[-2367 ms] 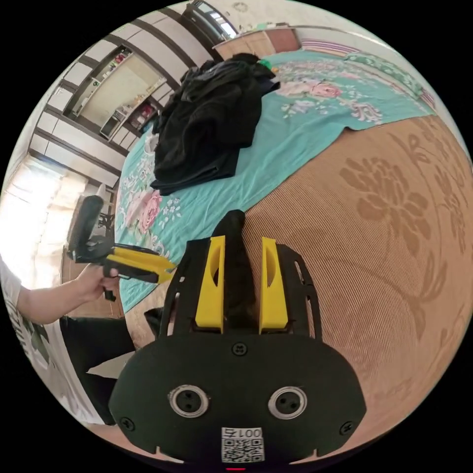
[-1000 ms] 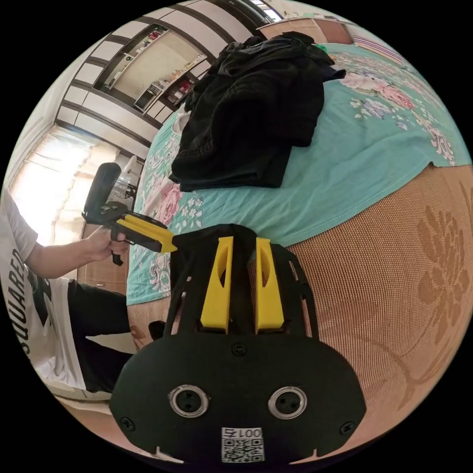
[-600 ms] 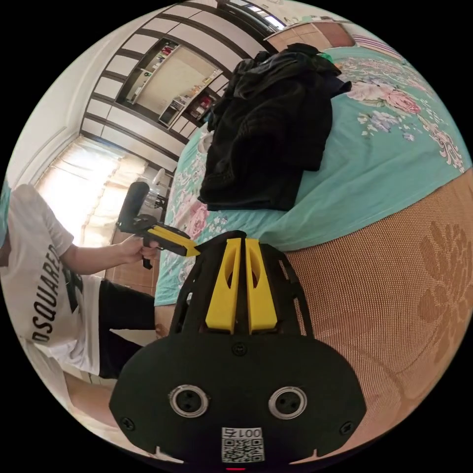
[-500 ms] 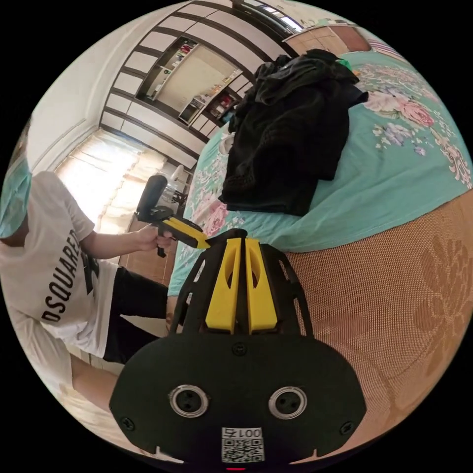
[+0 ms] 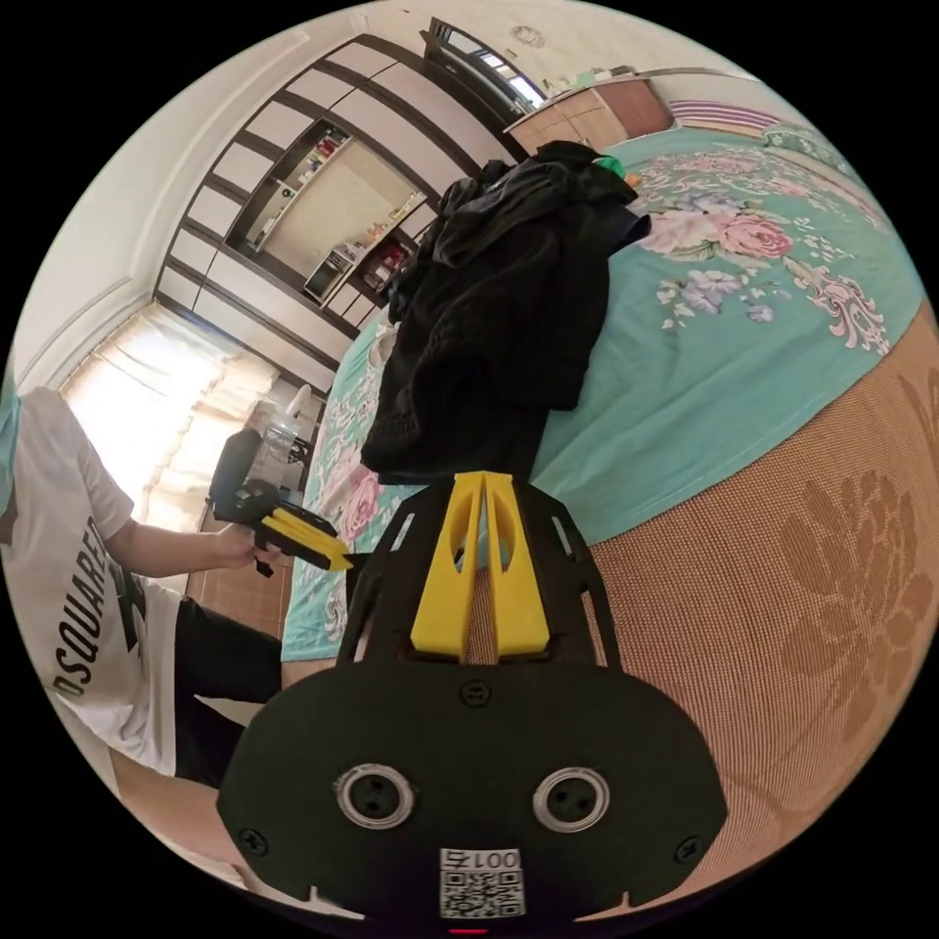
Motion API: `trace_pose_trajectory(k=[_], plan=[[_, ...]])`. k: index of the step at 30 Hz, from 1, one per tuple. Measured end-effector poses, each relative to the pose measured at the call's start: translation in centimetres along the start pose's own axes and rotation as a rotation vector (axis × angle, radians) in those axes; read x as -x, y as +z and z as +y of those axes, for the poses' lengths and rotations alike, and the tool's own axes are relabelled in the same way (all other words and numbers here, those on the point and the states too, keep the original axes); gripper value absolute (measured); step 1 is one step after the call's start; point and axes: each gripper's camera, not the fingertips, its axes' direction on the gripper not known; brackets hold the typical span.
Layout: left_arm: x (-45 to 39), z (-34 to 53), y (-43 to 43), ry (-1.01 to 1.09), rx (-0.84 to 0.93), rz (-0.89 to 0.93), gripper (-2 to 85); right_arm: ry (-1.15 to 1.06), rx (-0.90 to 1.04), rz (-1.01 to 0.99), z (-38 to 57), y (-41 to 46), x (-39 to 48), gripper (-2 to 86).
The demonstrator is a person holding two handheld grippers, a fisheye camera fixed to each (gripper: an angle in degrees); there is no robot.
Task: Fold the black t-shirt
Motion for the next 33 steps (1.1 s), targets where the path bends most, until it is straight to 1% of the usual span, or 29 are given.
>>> trace_pose_trajectory(k=[6,9,13,17,19,20,23,26,29,31,33], plan=[[0.1,-0.6,0.6,-0.010,0.023,0.049,-0.9,0.013,0.145,0.078,1.7,0.7,1.0,0.8],[-0.9,-0.4,0.9,0.039,0.029,0.053,-0.9,0.009,0.193,0.017,1.3,3.3,1.8,1.6],[-4.3,0.6,0.7,0.216,0.052,0.055,-0.9,-0.013,0.267,0.021,0.2,6.6,2.8,3.8],[-7.4,1.5,1.5,0.392,0.141,-0.014,-0.9,-0.015,0.281,-0.037,-0.5,8.9,3.6,5.9],[-8.4,1.8,2.0,0.452,0.167,-0.047,-0.9,-0.027,0.314,-0.028,-0.9,9.9,3.9,6.0],[-8.8,1.9,2.4,0.474,0.178,-0.063,-0.9,-0.045,0.364,-0.019,-1.1,10.7,4.1,5.9],[-9.4,2.1,3.0,0.478,0.184,-0.063,-0.9,-0.117,0.499,0.008,-1.6,12.5,5.0,4.6],[-9.5,2.2,3.4,0.446,0.175,-0.042,-0.9,-0.168,0.564,0.023,-1.9,13.3,5.8,2.5],[-9.6,2.3,3.8,0.424,0.172,-0.032,-0.9,-0.188,0.562,-0.028,-2.0,13.8,6.2,1.3],[-9.6,2.4,3.9,0.411,0.167,-0.045,-0.9,-0.170,0.484,-0.104,-2.4,13.1,6.3,1.0],[-9.4,2.5,3.9,0.384,0.163,-0.067,-0.9,-0.131,0.339,-0.159,-3.1,11.3,6.1,0.7]])
